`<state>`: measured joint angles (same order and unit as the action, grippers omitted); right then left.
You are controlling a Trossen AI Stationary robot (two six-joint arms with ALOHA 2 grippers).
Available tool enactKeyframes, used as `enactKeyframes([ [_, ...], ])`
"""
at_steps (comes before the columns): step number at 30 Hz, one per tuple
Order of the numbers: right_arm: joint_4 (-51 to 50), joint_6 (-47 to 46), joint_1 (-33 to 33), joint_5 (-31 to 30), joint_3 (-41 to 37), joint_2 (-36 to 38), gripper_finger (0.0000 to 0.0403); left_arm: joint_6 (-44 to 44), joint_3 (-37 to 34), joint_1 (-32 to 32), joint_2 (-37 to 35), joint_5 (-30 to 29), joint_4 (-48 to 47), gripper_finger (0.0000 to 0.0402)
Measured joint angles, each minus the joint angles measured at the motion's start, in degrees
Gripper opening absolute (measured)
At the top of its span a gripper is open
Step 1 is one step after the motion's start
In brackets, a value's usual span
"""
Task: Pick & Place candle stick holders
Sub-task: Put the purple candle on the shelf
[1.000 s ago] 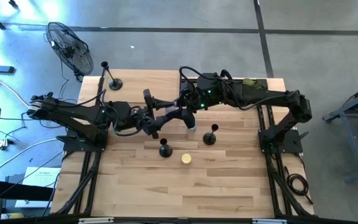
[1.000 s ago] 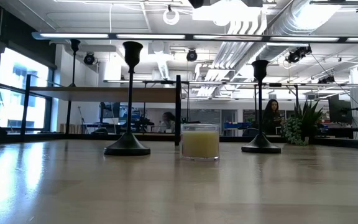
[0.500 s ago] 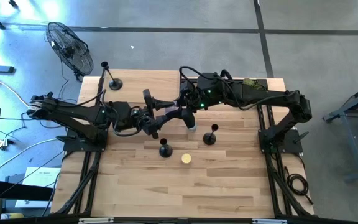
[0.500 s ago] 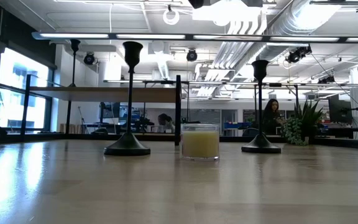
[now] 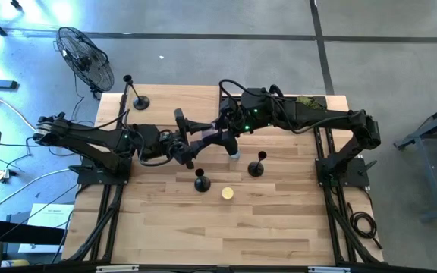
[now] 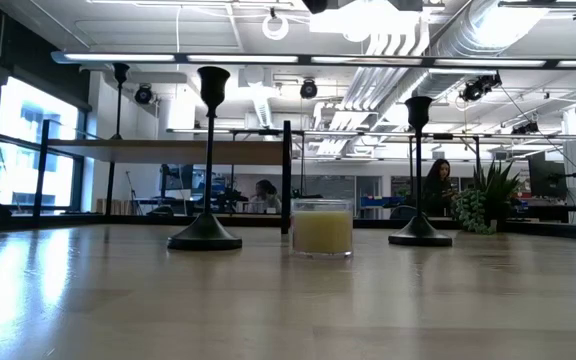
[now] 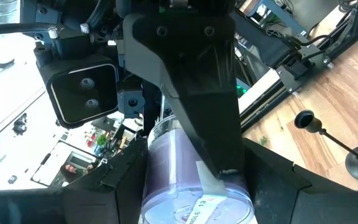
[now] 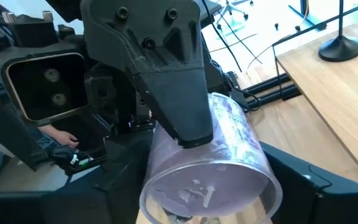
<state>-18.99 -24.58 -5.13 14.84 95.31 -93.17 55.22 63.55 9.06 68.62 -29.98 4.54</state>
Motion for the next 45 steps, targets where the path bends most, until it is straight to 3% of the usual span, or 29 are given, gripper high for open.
enactKeyframes([
  [17, -0.11, 1.32, -0.61, -1.7, 0.0, 1.6, 0.0276, -0.97, 0.01, -0.06, -1.1, -1.63, 0.21, 0.0211],
  [26, -1.2, 5.4, -0.47, -7.0, 0.11, 6.56, 0.0277, -3.54, -0.09, -0.23, -3.55, -3.85, -1.08, 0.021],
  [37, -1.81, 18.71, 1.41, -8.55, 0.07, 8.53, 0.0277, -16.47, -0.02, -0.15, -10.91, 0.15, -1.58, 0.0209],
  [45, -1.81, 28.21, 3.1, -17.77, 0.02, 8.09, 0.0277, -30.38, 0.0, -0.15, -18.4, 7.92, -1.63, 0.0209],
])
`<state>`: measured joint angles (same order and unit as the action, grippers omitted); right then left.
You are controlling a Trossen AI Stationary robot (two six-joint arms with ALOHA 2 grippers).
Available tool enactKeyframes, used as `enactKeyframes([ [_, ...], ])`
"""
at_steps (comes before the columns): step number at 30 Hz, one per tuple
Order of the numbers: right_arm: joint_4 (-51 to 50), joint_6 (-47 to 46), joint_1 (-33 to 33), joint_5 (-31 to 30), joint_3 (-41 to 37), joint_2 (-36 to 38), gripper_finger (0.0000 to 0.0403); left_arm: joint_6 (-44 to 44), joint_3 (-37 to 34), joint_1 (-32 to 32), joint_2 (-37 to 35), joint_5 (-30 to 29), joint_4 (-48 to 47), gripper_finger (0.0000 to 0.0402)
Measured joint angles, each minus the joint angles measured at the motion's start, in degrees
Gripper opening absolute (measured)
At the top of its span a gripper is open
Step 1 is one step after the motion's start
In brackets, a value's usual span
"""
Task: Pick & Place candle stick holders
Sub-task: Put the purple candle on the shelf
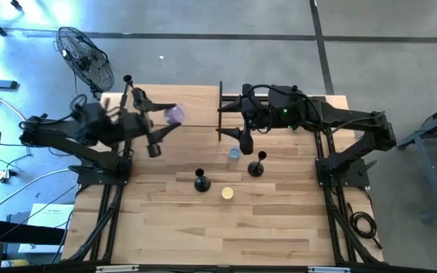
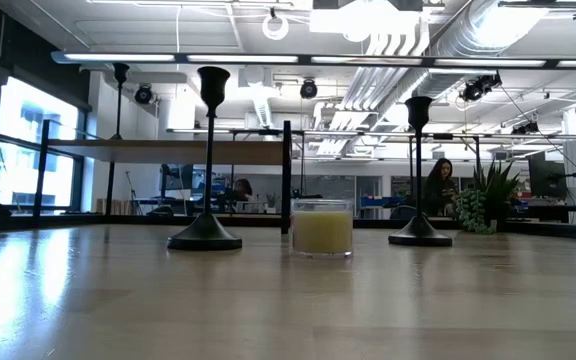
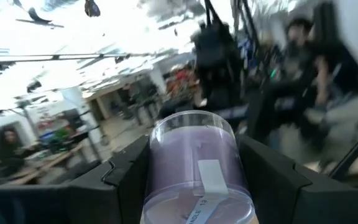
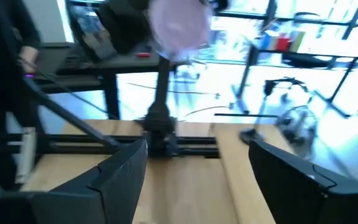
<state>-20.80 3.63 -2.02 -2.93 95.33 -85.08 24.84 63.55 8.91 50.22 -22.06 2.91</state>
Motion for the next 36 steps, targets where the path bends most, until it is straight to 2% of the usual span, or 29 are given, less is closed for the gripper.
enactKeyframes([
  [5, -0.09, 0.29, -0.04, -1.57, 0.0, 0.0, 0.0277, -8.91, 0.0, -1.42, -3.29, 5.77, 0.0, 0.0209],
  [10, -0.21, 0.29, -0.04, -1.63, 0.0, -0.02, 0.0277, -19.93, 0.0, -7.22, -5.44, 13.62, -0.01, 0.0209],
  [17, -0.8, -1.69, 0.04, -0.28, 0.0, -0.02, 0.0277, -29.73, 0.0, -16.77, -6.02, 22.95, 0.62, 0.0208],
  [23, -0.9, -0.66, 2.66, -0.79, 0.0, -0.04, 0.0277, -34.02, 0.0, -24.74, -6.02, 28.46, 3.89, 0.0208],
  [32, -0.85, -0.92, 8.43, -9.12, 0.0, -0.04, 0.0277, -34.34, 0.09, -34.29, -7.1, 32.01, 11.35, 0.0208],
  [36, -0.85, -3.77, 10.5, -12.12, -0.02, -0.07, 0.0277, -34.26, 0.09, -38.15, -7.6, 33.4, 11.44, 0.0208],
])
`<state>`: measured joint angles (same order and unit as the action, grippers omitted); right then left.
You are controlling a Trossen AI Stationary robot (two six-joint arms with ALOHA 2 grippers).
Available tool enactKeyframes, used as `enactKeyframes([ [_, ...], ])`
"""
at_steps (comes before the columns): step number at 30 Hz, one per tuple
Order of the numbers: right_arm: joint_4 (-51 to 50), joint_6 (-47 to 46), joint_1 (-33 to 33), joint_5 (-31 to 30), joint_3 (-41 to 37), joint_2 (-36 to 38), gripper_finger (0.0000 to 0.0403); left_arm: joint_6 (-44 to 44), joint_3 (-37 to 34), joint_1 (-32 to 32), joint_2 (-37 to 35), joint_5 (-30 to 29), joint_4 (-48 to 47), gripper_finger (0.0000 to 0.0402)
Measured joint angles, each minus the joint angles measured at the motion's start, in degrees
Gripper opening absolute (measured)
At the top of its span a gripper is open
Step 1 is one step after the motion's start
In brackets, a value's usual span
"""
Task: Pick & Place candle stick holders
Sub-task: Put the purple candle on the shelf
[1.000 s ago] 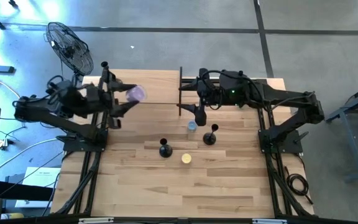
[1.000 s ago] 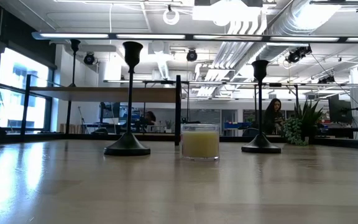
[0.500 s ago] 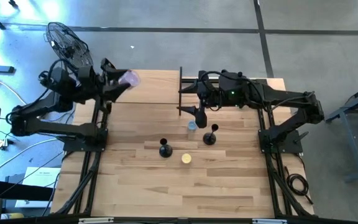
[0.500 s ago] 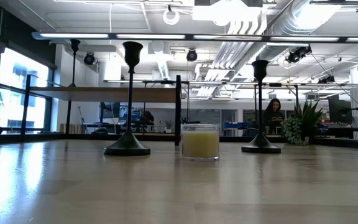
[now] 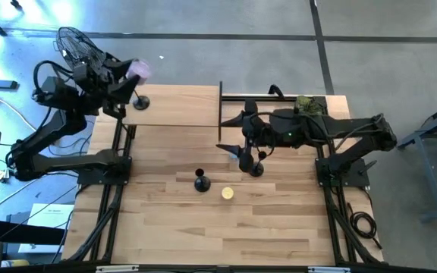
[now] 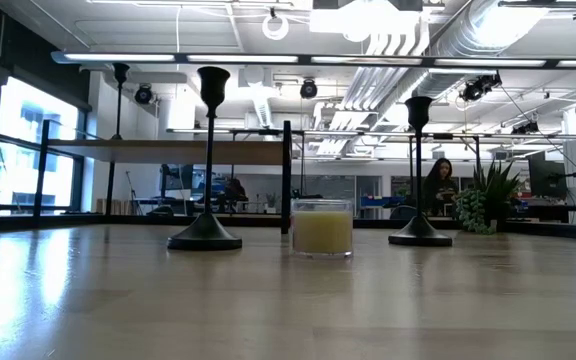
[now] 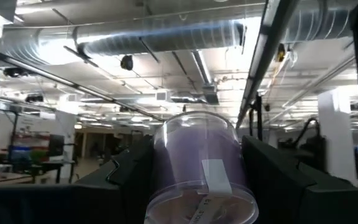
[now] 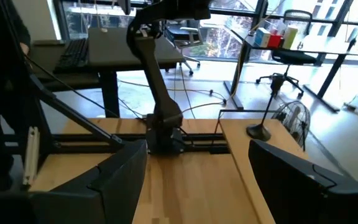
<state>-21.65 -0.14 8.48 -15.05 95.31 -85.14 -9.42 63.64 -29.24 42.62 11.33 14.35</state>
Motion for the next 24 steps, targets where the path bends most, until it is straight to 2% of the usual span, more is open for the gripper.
enactKeyframes([
  [8, 0.04, -5.11, 3.96, -5.62, 0.0, 0.0, 0.0277, -0.37, 0.0, -6.92, 0.49, 3.73, -5.74, 0.0208],
  [12, 0.07, -4.85, 5.89, -8.46, 0.0, 0.0, 0.0277, -5.33, 0.0, -8.28, 1.7, 10.74, -4.16, 0.0207],
  [15, 0.07, -0.55, 6.84, -9.52, 0.0, 0.0, 0.0277, -9.79, 0.0, -8.26, 2.29, 14.76, -3.19, 0.0207],
  [18, 0.07, 5.77, 7.52, -12.27, 0.0, 0.0, 0.0277, -15.65, -0.02, -8.26, 3.01, 15.87, -1.28, 0.0207],
  [24, 0.13, 21.19, 8.19, -20.49, 0.0, 0.0, 0.0277, -26.73, -0.02, -8.23, 4.9, 17.11, 8.93, 0.0207],
])
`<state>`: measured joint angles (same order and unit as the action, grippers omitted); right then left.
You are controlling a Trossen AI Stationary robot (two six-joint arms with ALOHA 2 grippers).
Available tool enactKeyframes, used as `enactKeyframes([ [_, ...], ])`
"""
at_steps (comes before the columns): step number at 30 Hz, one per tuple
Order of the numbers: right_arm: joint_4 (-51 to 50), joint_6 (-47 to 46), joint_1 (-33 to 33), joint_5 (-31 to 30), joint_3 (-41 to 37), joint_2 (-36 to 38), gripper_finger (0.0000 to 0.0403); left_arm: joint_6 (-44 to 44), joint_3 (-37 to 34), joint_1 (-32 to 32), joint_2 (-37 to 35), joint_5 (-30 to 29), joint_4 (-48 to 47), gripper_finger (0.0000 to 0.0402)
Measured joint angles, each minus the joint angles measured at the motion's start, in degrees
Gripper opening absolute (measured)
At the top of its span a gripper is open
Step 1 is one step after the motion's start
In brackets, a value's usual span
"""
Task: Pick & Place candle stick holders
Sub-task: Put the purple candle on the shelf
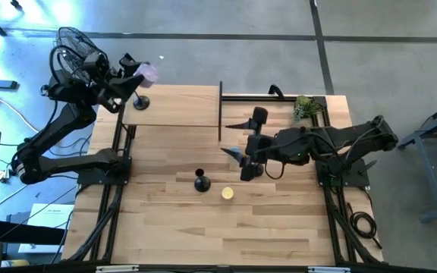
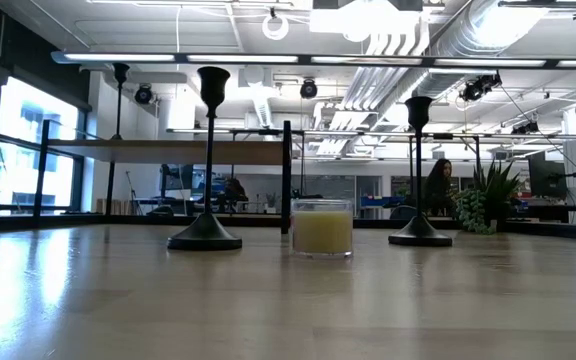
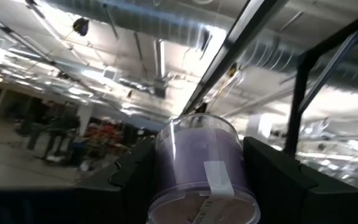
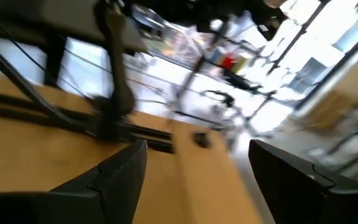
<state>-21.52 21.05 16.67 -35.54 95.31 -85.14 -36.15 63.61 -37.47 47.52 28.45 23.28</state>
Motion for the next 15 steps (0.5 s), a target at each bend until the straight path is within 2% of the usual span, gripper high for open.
enactKeyframes([
  [3, 0.29, 5.2, 0.02, -6.77, 0.0, 0.02, 0.0273, -1.73, -0.02, 0.19, 0.4, -0.36, 1.53, 0.0207],
  [6, 0.27, 8.38, -0.44, -12.0, 0.0, 0.07, 0.0262, -1.21, -1.14, 2.75, 0.82, -3.65, 6.02, 0.0207],
  [12, 2.75, 12.52, -1.73, -16.57, -0.04, 0.09, 0.0229, -1.04, -7.53, 9.52, 3.33, -11.83, 23.46, 0.0206],
  [15, 6.16, 15.2, -2.49, -16.39, -0.04, 0.11, 0.0216, -0.6, -10.16, 11.71, 5.44, -14.31, 31.07, 0.0206],
])
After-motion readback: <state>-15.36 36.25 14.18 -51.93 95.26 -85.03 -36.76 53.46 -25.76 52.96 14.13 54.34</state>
